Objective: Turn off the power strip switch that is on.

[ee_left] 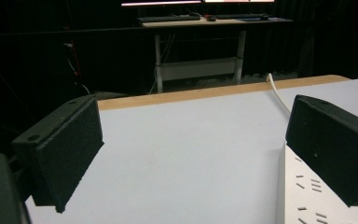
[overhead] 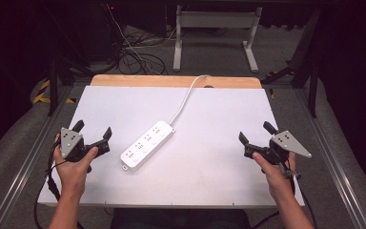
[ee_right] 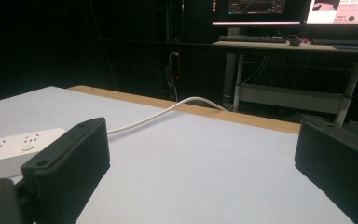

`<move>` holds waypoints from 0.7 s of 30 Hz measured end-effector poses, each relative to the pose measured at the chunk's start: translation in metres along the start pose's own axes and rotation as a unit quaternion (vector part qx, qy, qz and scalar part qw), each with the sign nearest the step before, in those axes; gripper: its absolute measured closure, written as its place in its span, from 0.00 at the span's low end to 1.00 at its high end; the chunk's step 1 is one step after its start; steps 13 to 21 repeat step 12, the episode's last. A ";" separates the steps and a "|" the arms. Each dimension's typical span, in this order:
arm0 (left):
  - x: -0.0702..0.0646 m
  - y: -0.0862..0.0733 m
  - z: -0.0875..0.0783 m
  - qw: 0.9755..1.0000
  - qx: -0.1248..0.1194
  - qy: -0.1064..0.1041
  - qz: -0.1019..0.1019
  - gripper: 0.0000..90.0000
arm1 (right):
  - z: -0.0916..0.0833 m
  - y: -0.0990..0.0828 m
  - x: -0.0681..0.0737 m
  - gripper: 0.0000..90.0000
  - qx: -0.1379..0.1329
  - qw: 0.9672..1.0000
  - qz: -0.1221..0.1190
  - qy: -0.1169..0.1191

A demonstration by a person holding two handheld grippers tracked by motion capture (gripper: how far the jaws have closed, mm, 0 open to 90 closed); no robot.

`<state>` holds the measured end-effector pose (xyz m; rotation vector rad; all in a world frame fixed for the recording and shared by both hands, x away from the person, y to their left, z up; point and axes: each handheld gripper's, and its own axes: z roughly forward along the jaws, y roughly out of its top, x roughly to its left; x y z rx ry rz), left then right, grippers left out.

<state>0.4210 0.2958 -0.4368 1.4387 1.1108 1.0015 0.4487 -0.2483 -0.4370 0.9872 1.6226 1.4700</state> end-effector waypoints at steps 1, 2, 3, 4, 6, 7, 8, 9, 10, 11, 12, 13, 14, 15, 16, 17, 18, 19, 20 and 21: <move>0.000 0.000 0.000 1.000 0.000 0.000 -0.001 0.05 | 0.000 0.000 0.000 0.04 0.000 1.000 0.000 0.000; 0.000 0.000 0.000 1.000 0.000 0.000 -0.003 0.05 | 0.000 0.000 0.000 0.04 0.001 1.000 0.001 0.001; 0.000 -0.001 0.001 1.000 0.002 0.000 -0.003 0.05 | 0.001 0.000 0.000 0.04 0.001 1.000 0.001 0.002; 0.000 -0.001 0.001 1.000 0.002 0.001 -0.004 0.05 | 0.001 -0.001 0.000 0.04 0.002 1.000 0.000 0.002; 0.001 -0.001 0.002 1.000 0.004 0.001 -0.004 0.05 | 0.002 -0.001 0.000 0.04 0.002 1.000 0.000 0.001; 0.001 -0.001 0.002 1.000 0.003 0.001 -0.003 0.05 | 0.002 -0.001 0.000 0.04 0.002 1.000 0.001 0.001; 0.001 -0.001 0.002 1.000 0.003 0.001 -0.003 0.05 | 0.002 -0.001 0.000 0.04 0.002 1.000 0.002 0.002; 0.001 -0.001 0.002 1.000 0.003 0.001 -0.003 0.05 | 0.002 -0.001 -0.001 0.04 0.002 1.000 0.002 0.002; 0.001 -0.001 0.003 1.000 0.003 0.002 -0.003 0.05 | 0.002 -0.001 -0.001 0.04 0.002 1.000 0.003 0.001; 0.001 -0.002 0.003 1.000 0.004 0.002 -0.004 0.05 | 0.002 -0.001 -0.001 0.04 0.002 1.000 0.005 0.002; 0.001 -0.002 0.003 1.000 0.005 0.002 -0.004 0.05 | 0.002 -0.001 -0.002 0.04 0.002 1.000 0.006 0.003; 0.001 -0.002 0.003 1.000 0.005 0.002 -0.004 0.05 | 0.002 -0.001 -0.002 0.04 0.002 1.000 0.006 0.003; 0.001 -0.002 0.003 1.000 0.005 0.002 -0.004 0.05 | 0.002 -0.001 -0.002 0.04 0.002 1.000 0.006 0.003; 0.001 -0.002 0.003 1.000 0.005 0.002 -0.004 0.05 | 0.002 -0.001 -0.002 0.04 0.002 1.000 0.006 0.003; 0.001 -0.002 0.003 1.000 0.005 0.002 -0.004 0.05 | 0.002 -0.001 -0.002 0.04 0.002 1.000 0.006 0.003; 0.001 -0.002 0.003 1.000 0.005 0.002 -0.004 0.05 | 0.002 -0.001 -0.002 0.04 0.002 1.000 0.006 0.003; 0.001 -0.002 0.003 1.000 0.005 0.002 -0.004 0.05 | 0.002 -0.001 -0.002 0.04 0.002 1.000 0.006 0.003; 0.001 -0.002 0.003 1.000 0.005 0.002 -0.004 0.05 | 0.002 -0.001 -0.002 0.04 0.002 1.000 0.006 0.003; 0.001 -0.002 0.003 1.000 0.005 0.002 -0.004 0.05 | 0.002 -0.001 -0.002 0.04 0.002 1.000 0.006 0.003; 0.001 -0.002 0.003 1.000 0.005 0.002 -0.004 0.05 | 0.002 -0.001 -0.002 0.04 0.002 1.000 0.006 0.003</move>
